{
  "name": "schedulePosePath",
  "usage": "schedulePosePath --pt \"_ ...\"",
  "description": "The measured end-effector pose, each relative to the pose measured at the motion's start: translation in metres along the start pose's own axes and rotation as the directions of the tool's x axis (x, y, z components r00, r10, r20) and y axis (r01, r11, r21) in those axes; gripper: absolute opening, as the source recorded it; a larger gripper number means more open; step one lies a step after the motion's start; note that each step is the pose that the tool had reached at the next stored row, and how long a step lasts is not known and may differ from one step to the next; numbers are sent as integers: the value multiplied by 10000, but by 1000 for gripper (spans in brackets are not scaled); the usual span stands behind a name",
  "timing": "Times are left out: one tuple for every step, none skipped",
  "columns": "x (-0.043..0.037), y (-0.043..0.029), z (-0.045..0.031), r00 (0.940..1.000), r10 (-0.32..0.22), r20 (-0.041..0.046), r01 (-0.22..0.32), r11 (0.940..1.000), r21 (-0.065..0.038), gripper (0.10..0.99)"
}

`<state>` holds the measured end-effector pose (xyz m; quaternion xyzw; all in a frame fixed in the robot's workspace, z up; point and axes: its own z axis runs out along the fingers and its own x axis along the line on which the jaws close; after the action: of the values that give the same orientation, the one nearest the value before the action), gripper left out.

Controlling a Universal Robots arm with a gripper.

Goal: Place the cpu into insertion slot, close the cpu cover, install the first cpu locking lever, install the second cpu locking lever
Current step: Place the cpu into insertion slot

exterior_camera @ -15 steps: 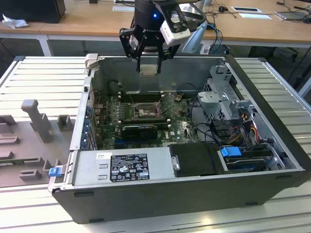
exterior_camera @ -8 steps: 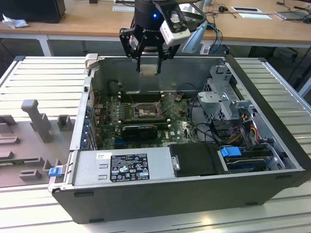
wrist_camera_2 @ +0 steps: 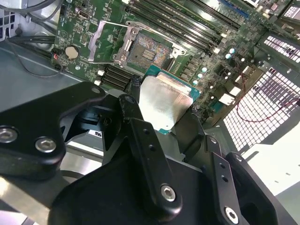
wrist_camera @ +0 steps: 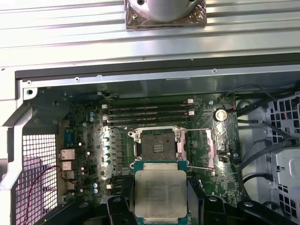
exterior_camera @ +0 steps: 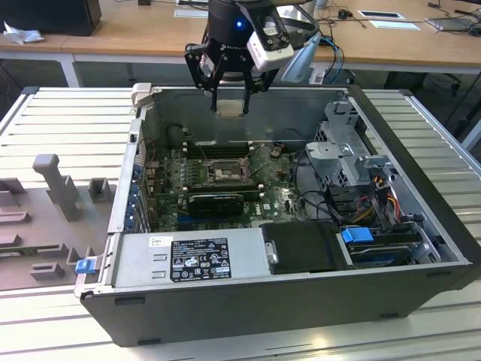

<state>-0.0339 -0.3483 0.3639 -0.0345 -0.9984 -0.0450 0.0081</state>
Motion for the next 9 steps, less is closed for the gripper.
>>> schedulePosePath --pt "0 0 0 10000 7 1 -7 10000 0 541" --pt "0 0 0 10000 23 2 -23 10000 0 541" --pt "0 0 0 10000 40 4 -40 10000 -1 541" --pt "0 0 0 10000 47 4 -47 10000 -1 541" --pt "0 0 0 10000 54 5 -54 10000 -1 541" --pt "0 0 0 10000 61 5 -61 10000 -1 541" --pt "0 0 0 10000 68 6 -68 10000 -2 541" --pt "0 0 0 10000 75 7 -75 10000 -2 541" --pt "0 0 0 10000 85 7 -85 10000 -1 541"
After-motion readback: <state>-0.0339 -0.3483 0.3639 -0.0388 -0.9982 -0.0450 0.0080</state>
